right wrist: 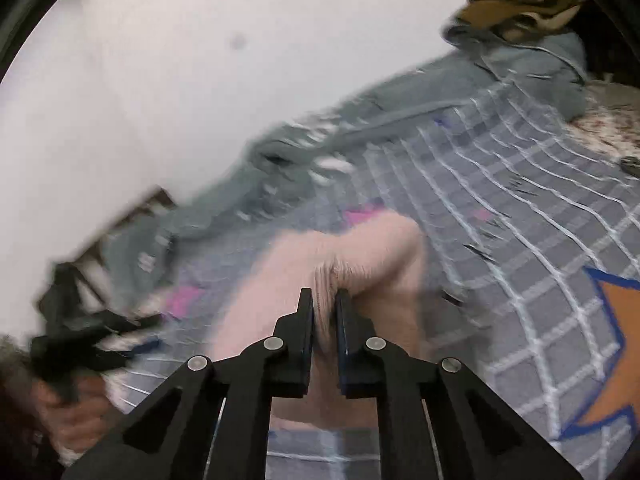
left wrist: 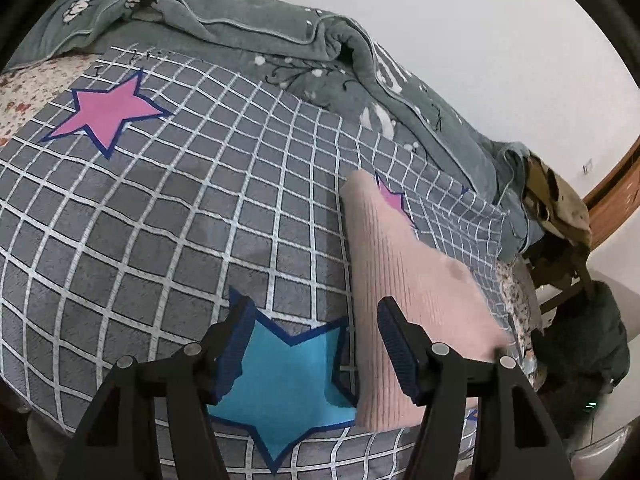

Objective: Fold small clothes

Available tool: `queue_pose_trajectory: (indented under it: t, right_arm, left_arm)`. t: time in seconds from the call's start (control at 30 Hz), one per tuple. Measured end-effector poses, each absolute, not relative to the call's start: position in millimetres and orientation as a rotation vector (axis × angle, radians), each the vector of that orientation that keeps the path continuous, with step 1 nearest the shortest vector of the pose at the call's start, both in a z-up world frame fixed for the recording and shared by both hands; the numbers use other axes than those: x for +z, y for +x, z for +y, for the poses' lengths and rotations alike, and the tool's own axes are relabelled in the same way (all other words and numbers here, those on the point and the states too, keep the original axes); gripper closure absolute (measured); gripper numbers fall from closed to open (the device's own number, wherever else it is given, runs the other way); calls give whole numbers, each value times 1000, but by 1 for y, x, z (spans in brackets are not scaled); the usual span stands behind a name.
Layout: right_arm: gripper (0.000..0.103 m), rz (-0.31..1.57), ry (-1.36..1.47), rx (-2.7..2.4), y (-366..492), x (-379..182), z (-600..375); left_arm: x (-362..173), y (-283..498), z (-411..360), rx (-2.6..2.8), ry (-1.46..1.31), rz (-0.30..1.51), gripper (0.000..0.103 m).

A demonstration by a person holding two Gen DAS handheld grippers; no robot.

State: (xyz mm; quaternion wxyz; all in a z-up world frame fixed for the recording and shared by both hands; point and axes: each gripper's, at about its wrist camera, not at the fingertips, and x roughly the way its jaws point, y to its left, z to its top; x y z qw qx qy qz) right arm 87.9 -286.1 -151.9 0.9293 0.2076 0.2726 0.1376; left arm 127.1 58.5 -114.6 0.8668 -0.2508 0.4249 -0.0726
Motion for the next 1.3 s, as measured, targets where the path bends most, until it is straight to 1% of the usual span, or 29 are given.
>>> queue_pose_trajectory:
  t: [0.07, 0.1, 0.13, 0.2, 0.23, 0.27, 0.3, 0.4, 0.43, 0.47, 0.53, 0.57, 0.63, 0.67, 0.7, 0.8, 0.83, 0.9, 0.93, 0.97, 1.0, 1.07, 1.17, 1.23, 1.3]
  right_arm:
    - [91, 698, 349, 280, 103, -178, -277]
    - [91, 739, 348, 302, 104, -187, -277]
    - [89, 731, 356, 310, 102, -186, -280]
    - [76, 676, 367, 316, 95, -170, -286]
    - [61, 635, 364, 317, 93, -161, -286]
    - [48, 600, 351, 321, 93, -153, -285]
    - [45, 575, 323, 319, 97, -146, -282]
    - [45, 616, 295, 283, 128, -144, -270]
    - [51, 649, 302, 270, 140, -149, -268]
    - [70, 685, 301, 259, 152, -155, -264]
    - [90, 689, 267, 270, 157, -155, -260]
    - [91, 652, 252, 289, 152, -148, -262]
    - [92, 519, 305, 351, 131, -134, -281]
    - [92, 505, 343, 358, 131, -134, -290]
    - [92, 519, 393, 346, 133, -139, -301]
    - [92, 711, 423, 295, 162, -181, -310]
    - [90, 723, 430, 301, 163, -188, -312]
    - [79, 696, 413, 289, 155, -180, -315]
    - [69, 692, 413, 282, 149, -173, -318]
    - [67, 679, 424, 287, 142, -166, -318]
    - [67, 653, 433, 297, 131, -159, -320]
    - [62, 625, 415, 319, 110, -149, -319]
    - [61, 606, 378, 369, 85, -143, -310]
    - [58, 597, 371, 420, 76, -146, -301]
    - [58, 598, 353, 419, 77, -153, -291]
  left_arm:
    - [-118, 129, 53, -168, -531, 911, 42]
    - [-118, 128, 51, -176, -526, 914, 42]
    - [-118, 128, 48, -185, -515, 909, 42]
    - [-117, 126, 43, -183, -476, 893, 40]
    - [-117, 126, 42, -180, -468, 890, 40]
    - [-119, 128, 40, -175, -463, 891, 40]
    - [-120, 129, 39, -174, -465, 897, 40]
    - [-124, 130, 35, -192, -475, 909, 40]
    - [-124, 130, 33, -188, -467, 907, 40]
    - [-124, 129, 32, -183, -459, 905, 40]
    - [-125, 130, 32, -177, -450, 908, 40]
    - [-126, 130, 32, -176, -451, 909, 40]
    - [-127, 131, 30, -181, -458, 905, 40]
    - [-127, 132, 28, -192, -460, 901, 40]
    - [-127, 133, 25, -202, -462, 898, 40]
    - [-128, 138, 13, -251, -464, 900, 40]
    - [-129, 140, 9, -271, -463, 904, 40]
    - [-130, 142, -1, -304, -446, 911, 39]
    - [-130, 142, -4, -305, -434, 912, 39]
    - [-130, 142, -7, -306, -421, 909, 39]
    - [-130, 141, -9, -308, -416, 906, 39]
    - [-131, 141, -10, -308, -415, 905, 39]
    - [-136, 140, -8, -312, -439, 914, 39]
    - [-139, 140, -8, -315, -456, 928, 39]
    - [-141, 139, -10, -319, -460, 935, 39]
